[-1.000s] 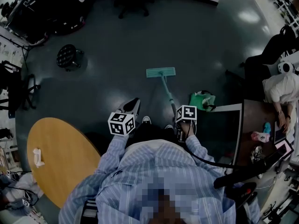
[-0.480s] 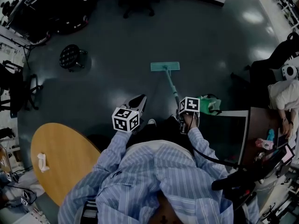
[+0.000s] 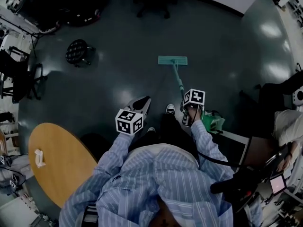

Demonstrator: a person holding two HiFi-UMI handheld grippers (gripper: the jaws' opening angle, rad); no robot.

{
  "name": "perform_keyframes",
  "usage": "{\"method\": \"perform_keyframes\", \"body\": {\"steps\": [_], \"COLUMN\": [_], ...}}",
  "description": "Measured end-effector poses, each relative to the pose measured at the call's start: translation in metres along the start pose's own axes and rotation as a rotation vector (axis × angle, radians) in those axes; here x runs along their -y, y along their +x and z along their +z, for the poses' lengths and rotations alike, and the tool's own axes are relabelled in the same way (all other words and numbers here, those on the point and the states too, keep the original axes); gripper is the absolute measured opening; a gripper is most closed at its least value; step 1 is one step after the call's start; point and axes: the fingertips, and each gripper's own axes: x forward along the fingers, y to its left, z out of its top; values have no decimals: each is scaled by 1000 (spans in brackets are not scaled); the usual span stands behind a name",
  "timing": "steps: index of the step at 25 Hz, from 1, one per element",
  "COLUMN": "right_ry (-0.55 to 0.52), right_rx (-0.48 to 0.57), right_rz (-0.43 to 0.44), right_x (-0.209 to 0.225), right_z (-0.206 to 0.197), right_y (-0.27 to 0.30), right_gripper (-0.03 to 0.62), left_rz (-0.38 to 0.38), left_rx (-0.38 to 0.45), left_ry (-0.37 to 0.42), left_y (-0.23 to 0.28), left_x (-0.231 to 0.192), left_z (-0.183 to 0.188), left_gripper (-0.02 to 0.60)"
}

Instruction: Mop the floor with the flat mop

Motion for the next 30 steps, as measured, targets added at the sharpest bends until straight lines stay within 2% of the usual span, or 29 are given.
{"method": "perform_keyframes", "body": {"steps": [9, 12, 15, 18, 21, 25, 30], "right_ry": [-77, -92, -85, -96, -113, -90, -77], "right_rx": [4, 11, 57, 73, 45, 38, 30], "right_rz": [-18, -19, -6, -1, -24, -27, -18], "right_x": [3, 2, -2, -6, 0, 7, 1], "right_z": [160, 196, 212, 206, 178, 117, 30], "right_y": [-5, -1, -1, -6, -6, -10, -18], "right_gripper": [117, 117, 117, 117, 117, 117, 117], "left_rz": [83, 103, 119, 128, 118, 77, 39], "left_rx": [60, 78, 79, 81, 85, 86, 65], "left_ry": [-60, -68, -67, -80, -89, -66, -45], "left_y": [63, 73, 71, 63, 56, 34, 0], "left_x": [-10, -11, -16, -26, -28, -19, -13], "left_z": [67, 76, 69, 60, 56, 48, 21], "left_gripper": [20, 20, 20, 20, 20, 20, 20]}}
